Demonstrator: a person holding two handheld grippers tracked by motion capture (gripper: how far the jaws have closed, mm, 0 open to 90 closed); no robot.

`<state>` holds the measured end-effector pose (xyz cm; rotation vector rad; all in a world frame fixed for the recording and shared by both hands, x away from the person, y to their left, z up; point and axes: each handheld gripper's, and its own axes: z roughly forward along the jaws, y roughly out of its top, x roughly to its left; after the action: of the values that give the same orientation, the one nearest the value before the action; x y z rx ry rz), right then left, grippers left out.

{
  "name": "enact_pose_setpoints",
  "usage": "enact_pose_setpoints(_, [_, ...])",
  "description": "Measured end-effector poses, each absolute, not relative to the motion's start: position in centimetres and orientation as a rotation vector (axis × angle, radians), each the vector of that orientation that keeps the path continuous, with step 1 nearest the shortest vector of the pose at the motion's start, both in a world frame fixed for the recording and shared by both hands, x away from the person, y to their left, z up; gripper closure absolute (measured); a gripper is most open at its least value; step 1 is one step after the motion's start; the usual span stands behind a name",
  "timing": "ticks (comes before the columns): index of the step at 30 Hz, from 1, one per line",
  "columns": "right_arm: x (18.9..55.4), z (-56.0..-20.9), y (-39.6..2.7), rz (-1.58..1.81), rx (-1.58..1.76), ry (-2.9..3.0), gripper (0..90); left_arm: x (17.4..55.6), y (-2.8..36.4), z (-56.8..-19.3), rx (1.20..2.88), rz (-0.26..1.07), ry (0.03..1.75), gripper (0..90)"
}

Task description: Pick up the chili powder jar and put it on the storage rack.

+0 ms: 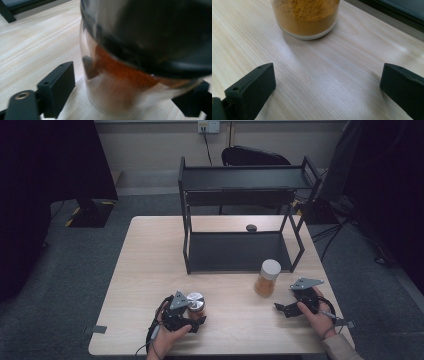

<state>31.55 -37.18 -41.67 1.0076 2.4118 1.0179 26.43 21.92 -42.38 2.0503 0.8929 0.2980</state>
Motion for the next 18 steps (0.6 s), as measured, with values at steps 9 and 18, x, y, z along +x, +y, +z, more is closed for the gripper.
enact_pose_setpoints(9, [31.55, -41.67, -37.18, 1.018, 1.007, 2.412, 0.0, 26.66, 21.75, -42.54, 2.041, 0.3, 0.866, 24.8])
enact_pose_setpoints(18, [31.55, -41.67, -37.18, 1.018, 1.007, 2.412, 0.0, 26.53, 21.18, -42.23, 2.055, 0.328, 0.864, 28.0])
